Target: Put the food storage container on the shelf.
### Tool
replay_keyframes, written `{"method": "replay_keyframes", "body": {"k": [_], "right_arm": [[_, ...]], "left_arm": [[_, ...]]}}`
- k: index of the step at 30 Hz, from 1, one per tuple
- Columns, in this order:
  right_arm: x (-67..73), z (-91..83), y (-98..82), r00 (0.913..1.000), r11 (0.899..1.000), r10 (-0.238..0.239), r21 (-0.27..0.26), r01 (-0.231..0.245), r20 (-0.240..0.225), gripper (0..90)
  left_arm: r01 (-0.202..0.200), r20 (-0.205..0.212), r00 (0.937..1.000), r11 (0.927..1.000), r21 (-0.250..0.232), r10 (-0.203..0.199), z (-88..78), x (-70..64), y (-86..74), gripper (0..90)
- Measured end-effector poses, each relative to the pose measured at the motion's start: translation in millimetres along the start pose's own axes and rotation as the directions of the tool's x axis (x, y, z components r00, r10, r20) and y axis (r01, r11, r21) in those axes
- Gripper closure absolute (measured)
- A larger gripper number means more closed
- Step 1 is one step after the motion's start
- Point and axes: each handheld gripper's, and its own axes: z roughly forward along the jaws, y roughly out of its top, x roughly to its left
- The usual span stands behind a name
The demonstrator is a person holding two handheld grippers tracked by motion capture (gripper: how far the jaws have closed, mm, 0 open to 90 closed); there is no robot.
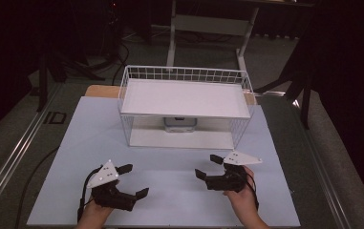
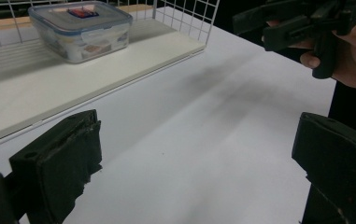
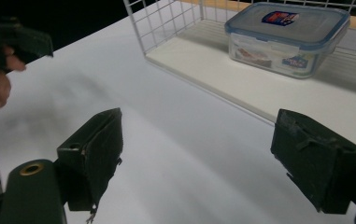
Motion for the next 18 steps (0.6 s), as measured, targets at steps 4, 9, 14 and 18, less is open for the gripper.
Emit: {"method": "replay_keyframes", "body": {"k": [4, 9, 14, 18], "right_arm": [[-0.8, -7.4, -6.0, 1.0000, 1.000, -0.009, 0.011, 0.009, 0.003, 16.8], [-6.6, -14.7, -15.0, 0.9999, 1.000, -0.001, 0.019, 0.001, 0.010, 17.1], [-11.9, -22.8, -29.4, 1.0000, 0.999, -0.001, 0.040, 0.001, 0.008, 17.1], [-17.6, -30.1, -37.2, 0.9998, 0.998, -0.011, 0.054, 0.010, 0.018, 17.1]], "left_arm": [[0.001, -0.005, 1.0000, 1.0000, 0.005, -0.001, -4.0, 0.9, -5.2, 2.4], [-0.007, -0.005, 1.0000, 0.9999, 0.008, 0.007, -5.9, 3.1, -10.4, 2.4], [-0.007, -0.006, 1.0000, 1.0000, -0.001, 0.007, -6.9, 4.1, -13.6, 2.4], [0.001, -0.005, 1.0000, 1.0000, 0.002, -0.001, -5.7, 6.1, -16.3, 2.4]]}}
